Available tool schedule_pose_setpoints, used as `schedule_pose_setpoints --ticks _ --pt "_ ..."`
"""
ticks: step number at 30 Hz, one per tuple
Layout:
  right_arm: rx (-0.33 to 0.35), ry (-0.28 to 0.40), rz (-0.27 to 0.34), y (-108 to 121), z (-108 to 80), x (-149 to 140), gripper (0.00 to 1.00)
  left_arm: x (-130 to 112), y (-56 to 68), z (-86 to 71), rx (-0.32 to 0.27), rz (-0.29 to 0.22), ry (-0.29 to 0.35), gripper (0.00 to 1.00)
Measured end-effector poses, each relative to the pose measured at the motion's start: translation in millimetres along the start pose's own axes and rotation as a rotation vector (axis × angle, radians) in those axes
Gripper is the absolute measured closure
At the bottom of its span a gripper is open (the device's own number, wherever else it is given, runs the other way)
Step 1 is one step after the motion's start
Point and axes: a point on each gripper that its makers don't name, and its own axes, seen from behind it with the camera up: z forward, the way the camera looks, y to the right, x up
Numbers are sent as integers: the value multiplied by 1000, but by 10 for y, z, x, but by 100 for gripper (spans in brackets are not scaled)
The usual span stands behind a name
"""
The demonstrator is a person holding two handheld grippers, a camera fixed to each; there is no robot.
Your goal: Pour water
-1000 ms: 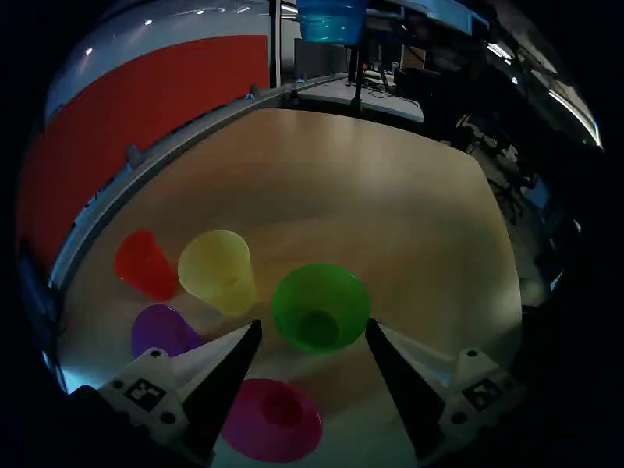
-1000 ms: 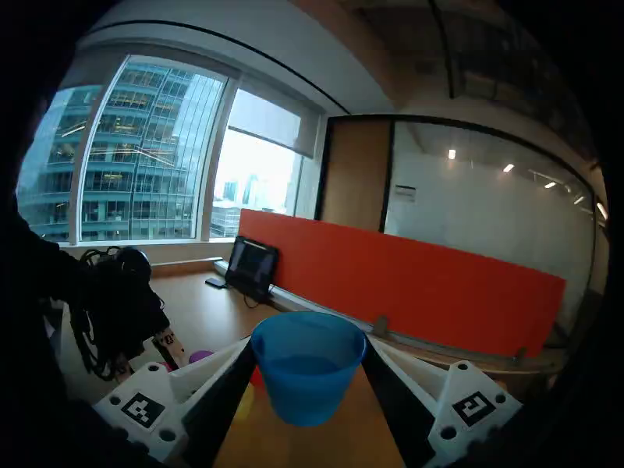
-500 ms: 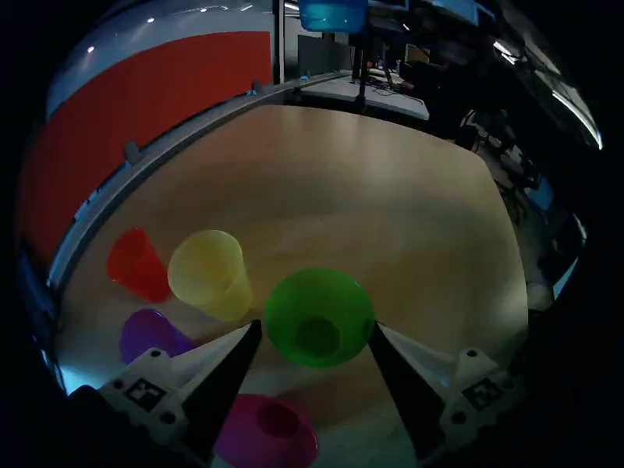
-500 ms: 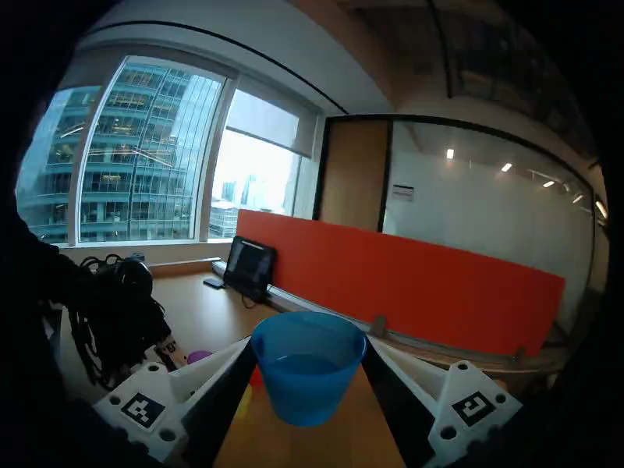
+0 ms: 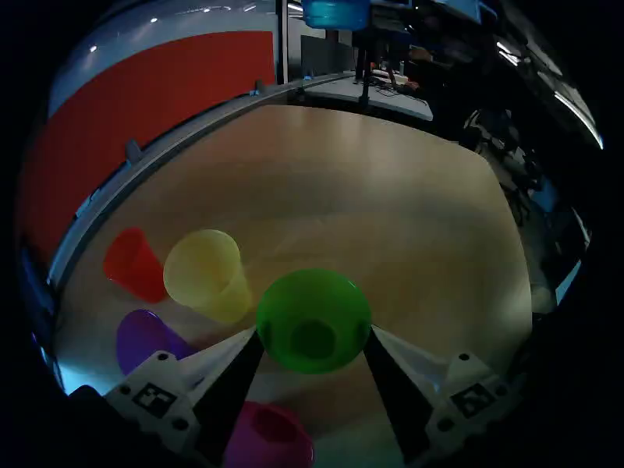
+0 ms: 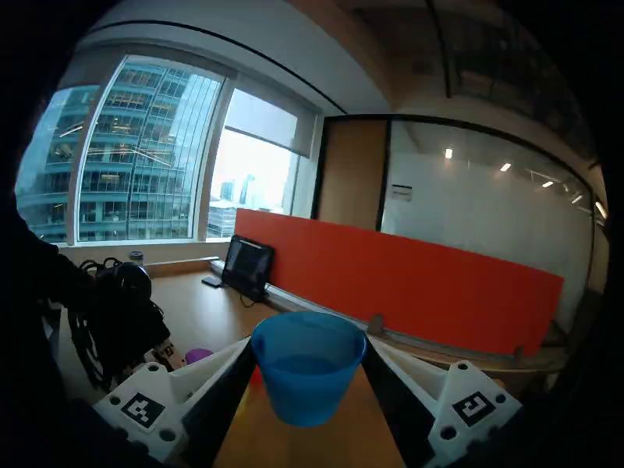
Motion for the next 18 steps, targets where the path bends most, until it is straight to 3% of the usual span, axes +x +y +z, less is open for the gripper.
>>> schedule_pose_setpoints --ticks 9,18 --pt "0 -6 2 15 -12 -9 7 100 -10 -53 3 -1 30 15" --pt "-9 -4 12 35 -19 34 7 300 -61 -290 18 -28 104 15"
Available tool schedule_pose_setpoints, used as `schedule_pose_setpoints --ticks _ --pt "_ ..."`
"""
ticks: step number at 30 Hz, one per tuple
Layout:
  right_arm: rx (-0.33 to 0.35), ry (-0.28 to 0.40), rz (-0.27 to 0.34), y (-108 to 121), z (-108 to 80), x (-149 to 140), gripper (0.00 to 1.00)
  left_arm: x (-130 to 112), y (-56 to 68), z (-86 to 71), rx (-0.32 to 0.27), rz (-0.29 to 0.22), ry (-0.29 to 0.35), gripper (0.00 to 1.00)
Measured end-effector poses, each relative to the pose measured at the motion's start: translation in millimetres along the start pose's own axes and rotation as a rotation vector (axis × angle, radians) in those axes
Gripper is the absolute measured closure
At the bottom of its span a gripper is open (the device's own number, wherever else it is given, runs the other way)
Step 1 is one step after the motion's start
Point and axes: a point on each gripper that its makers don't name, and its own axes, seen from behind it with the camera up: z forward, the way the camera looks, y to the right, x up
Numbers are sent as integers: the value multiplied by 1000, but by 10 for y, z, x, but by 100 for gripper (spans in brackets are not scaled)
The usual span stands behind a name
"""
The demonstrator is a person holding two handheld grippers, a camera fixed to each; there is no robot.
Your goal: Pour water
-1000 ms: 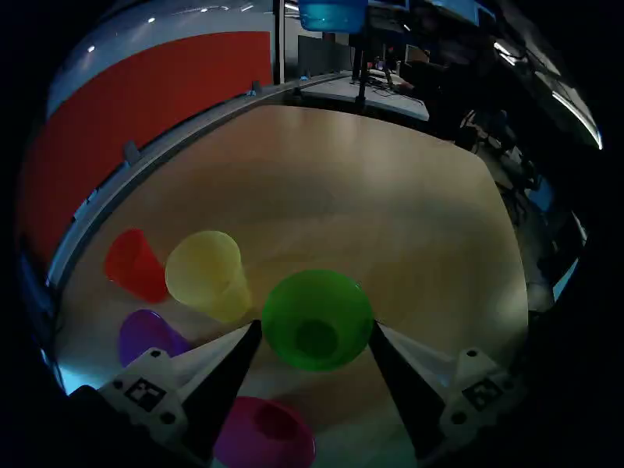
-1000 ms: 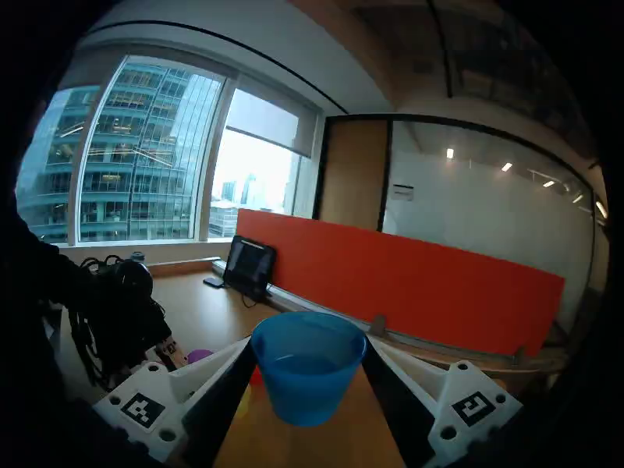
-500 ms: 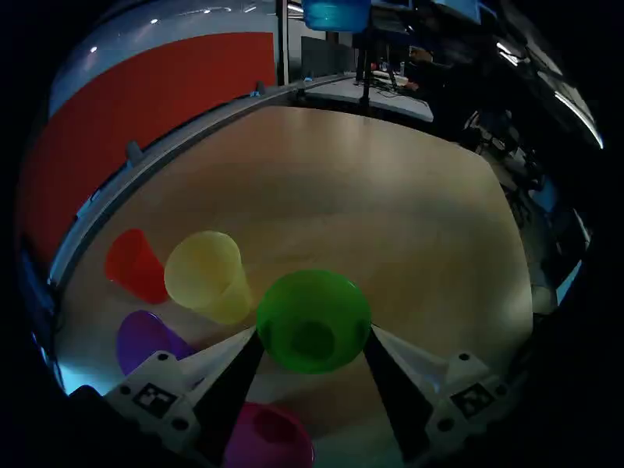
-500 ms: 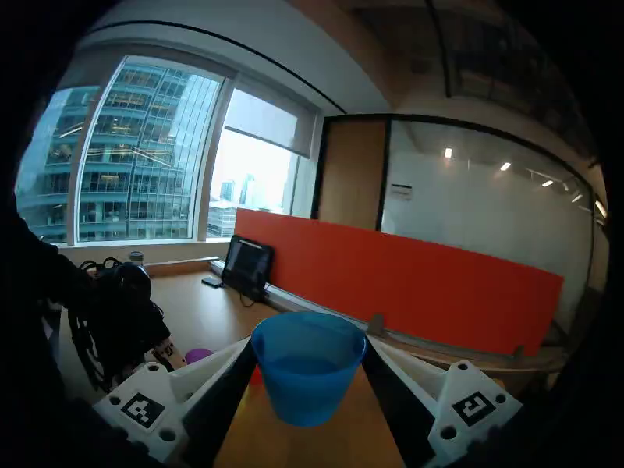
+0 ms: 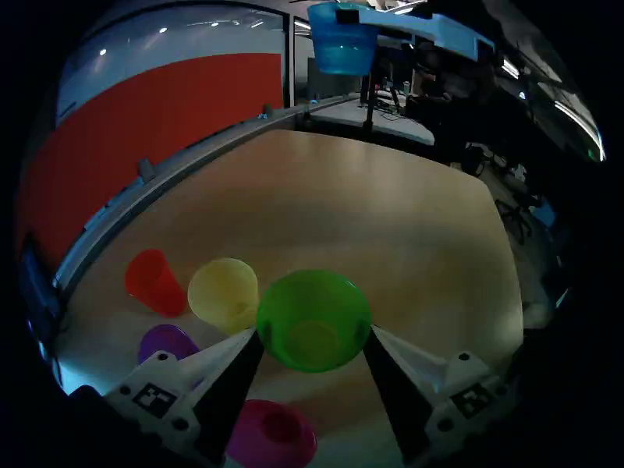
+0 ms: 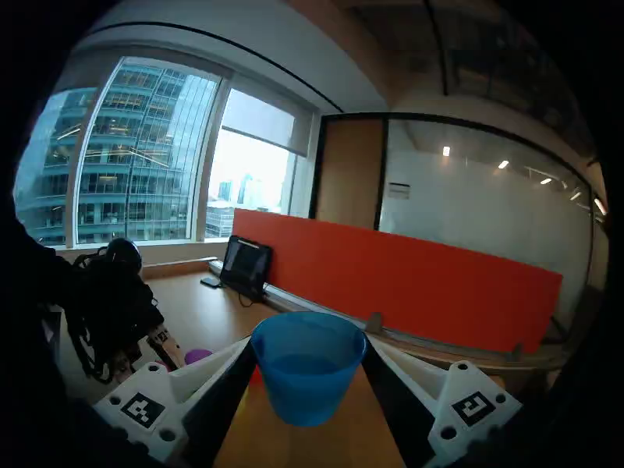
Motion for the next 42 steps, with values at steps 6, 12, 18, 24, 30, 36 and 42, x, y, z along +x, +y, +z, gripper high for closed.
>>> schedule_pose_setpoints --ticks 6,12,18,24,30,36,42 --pt "-3 1 1 -1 -9 18 7 110 -66 -175 16 -31 60 15" --pt "-1 0 -2 -31 0 55 7 215 -177 -365 54 -29 110 14" --pt "13 0 6 -93 30 73 7 335 -297 -570 87 -35 165 14" --pt "23 3 2 -161 62 109 7 435 -373 -773 111 -49 225 14" --pt "41 14 -1 -247 100 186 7 536 -438 -963 146 -45 292 14" --pt "58 21 -6 -339 151 238 7 616 -508 -1138 180 -43 345 14" --pt "79 30 -10 -439 211 292 7 656 -546 -1310 192 -61 402 14"
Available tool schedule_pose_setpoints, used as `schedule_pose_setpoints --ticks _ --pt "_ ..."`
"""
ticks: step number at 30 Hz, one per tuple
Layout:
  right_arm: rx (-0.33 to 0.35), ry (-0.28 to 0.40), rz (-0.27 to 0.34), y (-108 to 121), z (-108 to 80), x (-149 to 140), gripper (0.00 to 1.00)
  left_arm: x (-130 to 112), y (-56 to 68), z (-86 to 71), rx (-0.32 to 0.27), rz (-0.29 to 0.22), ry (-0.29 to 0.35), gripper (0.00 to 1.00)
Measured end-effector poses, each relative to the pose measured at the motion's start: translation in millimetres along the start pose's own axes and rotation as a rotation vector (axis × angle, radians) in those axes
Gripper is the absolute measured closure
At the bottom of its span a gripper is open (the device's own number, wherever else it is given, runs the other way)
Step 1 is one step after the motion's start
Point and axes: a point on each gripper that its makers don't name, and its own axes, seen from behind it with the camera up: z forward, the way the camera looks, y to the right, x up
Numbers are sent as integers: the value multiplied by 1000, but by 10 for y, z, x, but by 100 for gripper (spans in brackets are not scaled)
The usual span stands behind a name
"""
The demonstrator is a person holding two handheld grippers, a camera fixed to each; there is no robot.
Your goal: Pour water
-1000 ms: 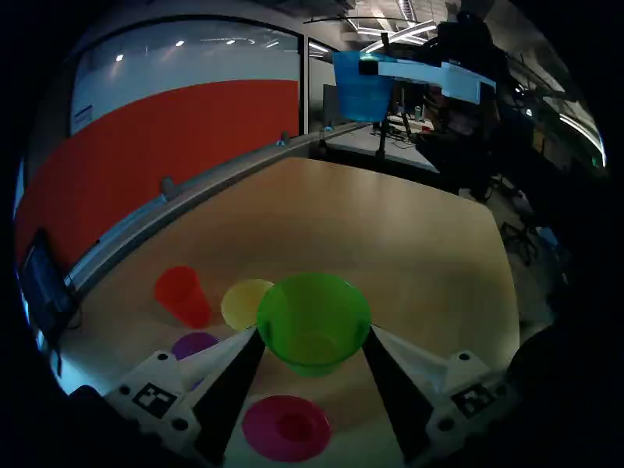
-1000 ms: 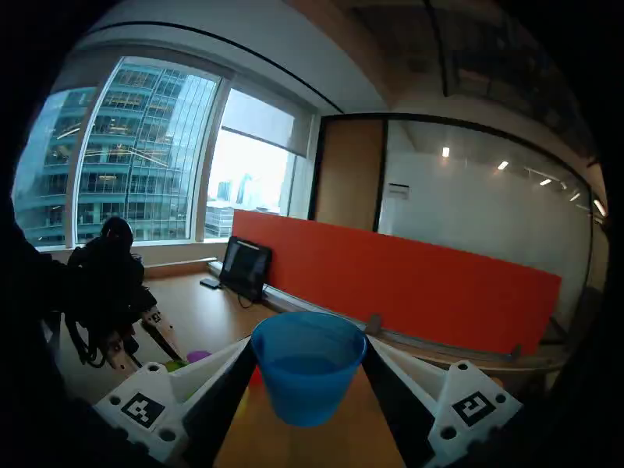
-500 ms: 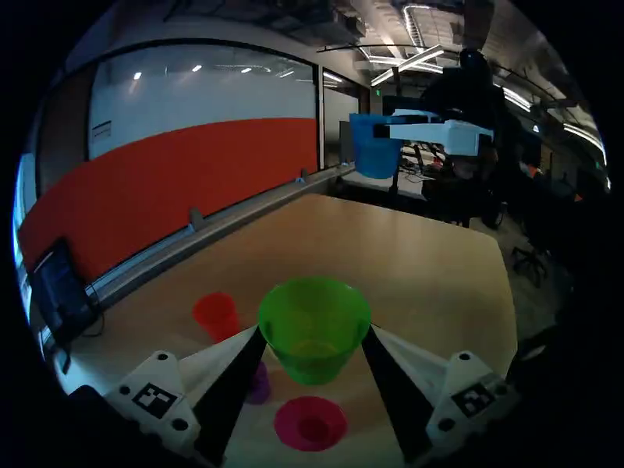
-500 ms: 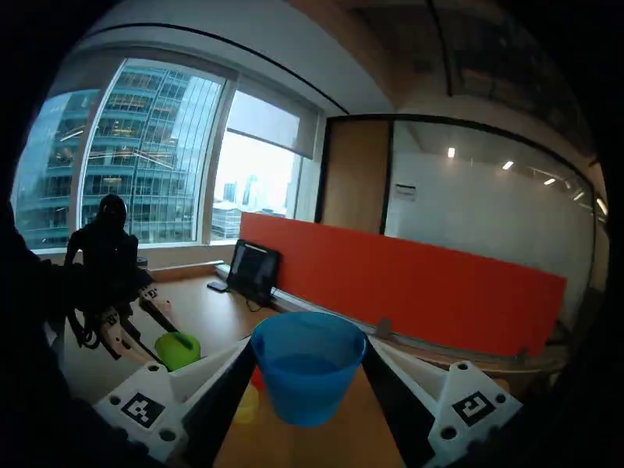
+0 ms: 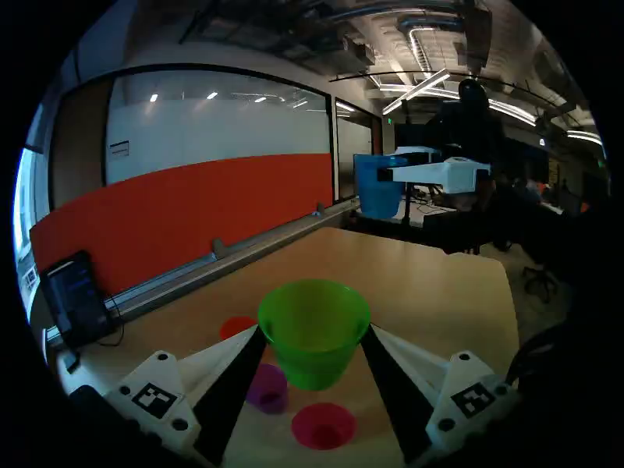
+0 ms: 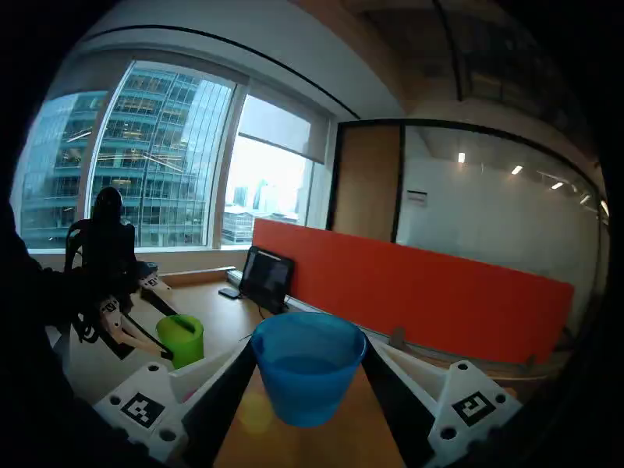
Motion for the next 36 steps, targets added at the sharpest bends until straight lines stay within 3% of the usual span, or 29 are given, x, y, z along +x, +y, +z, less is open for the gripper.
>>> schedule_pose_setpoints --ticks 9,21,36 --pt "28 8 -1 -125 113 56 7 80 -111 -191 15 -27 58 14" --pt "81 21 -14 -327 327 140 7 74 -264 -319 48 -33 103 14" --pt "139 50 -114 -536 538 325 7 49 -327 -446 60 -24 153 14"
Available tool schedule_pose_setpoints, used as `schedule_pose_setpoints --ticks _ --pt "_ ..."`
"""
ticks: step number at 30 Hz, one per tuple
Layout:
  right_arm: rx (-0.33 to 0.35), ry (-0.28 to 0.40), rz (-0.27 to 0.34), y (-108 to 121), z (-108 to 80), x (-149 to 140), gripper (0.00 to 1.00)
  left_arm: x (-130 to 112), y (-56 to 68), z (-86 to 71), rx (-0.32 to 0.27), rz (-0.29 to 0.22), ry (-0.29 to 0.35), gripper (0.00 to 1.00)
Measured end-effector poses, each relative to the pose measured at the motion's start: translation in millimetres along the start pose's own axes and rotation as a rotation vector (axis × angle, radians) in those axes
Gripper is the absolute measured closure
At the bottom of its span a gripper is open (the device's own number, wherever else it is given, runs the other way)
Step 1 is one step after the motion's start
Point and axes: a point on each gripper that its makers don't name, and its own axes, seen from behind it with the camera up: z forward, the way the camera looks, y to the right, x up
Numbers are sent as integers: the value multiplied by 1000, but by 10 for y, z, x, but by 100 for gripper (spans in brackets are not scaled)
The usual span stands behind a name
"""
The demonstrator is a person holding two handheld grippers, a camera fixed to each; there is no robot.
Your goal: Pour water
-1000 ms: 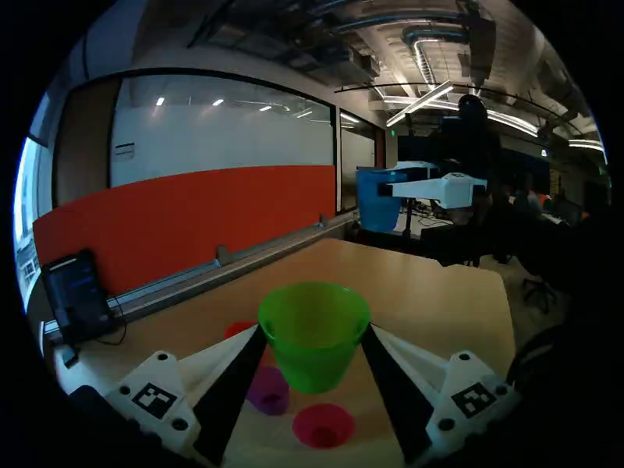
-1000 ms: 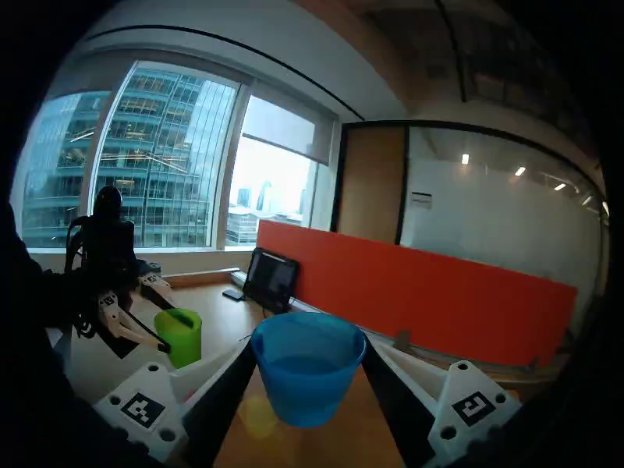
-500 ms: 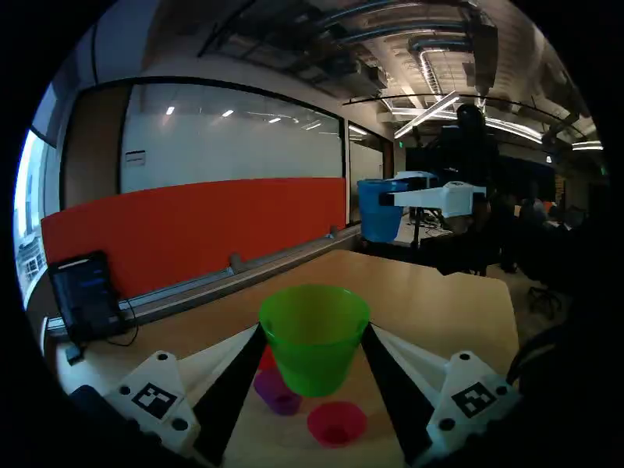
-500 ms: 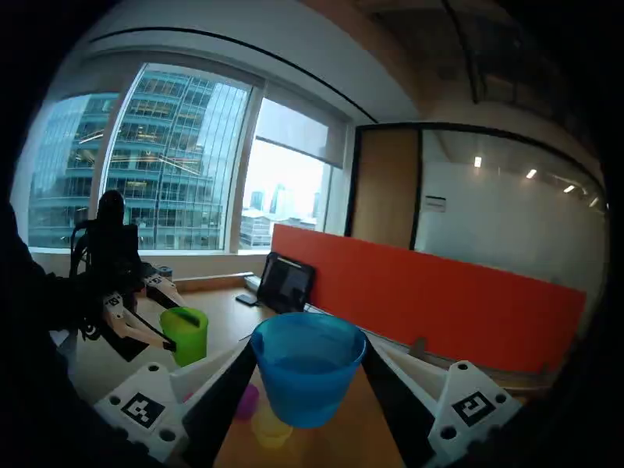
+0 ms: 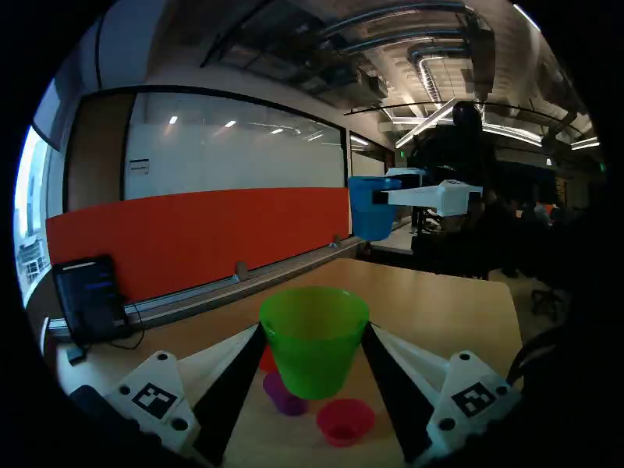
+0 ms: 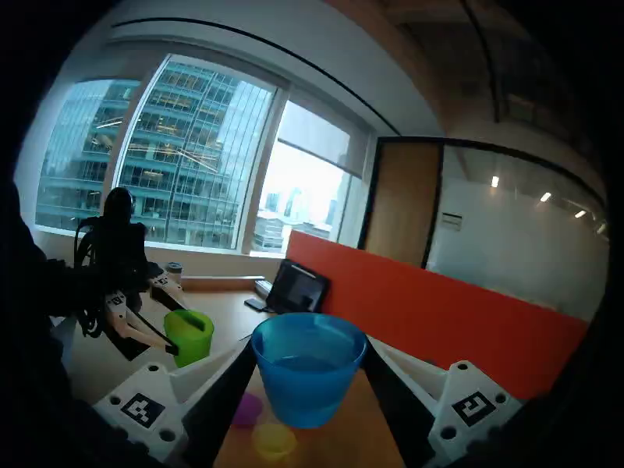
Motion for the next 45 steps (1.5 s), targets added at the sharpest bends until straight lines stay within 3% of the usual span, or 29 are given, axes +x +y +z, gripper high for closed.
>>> schedule_pose_setpoints --ticks 8,24,45 --pt "28 9 -109 -98 140 160 7 -8 -11 -36 2 9 3 14" --pt "43 33 -390 -230 439 495 7 14 24 -30 -7 -2 23 14" --pt "21 58 -735 -173 772 924 7 20 52 10 -28 -10 29 14"
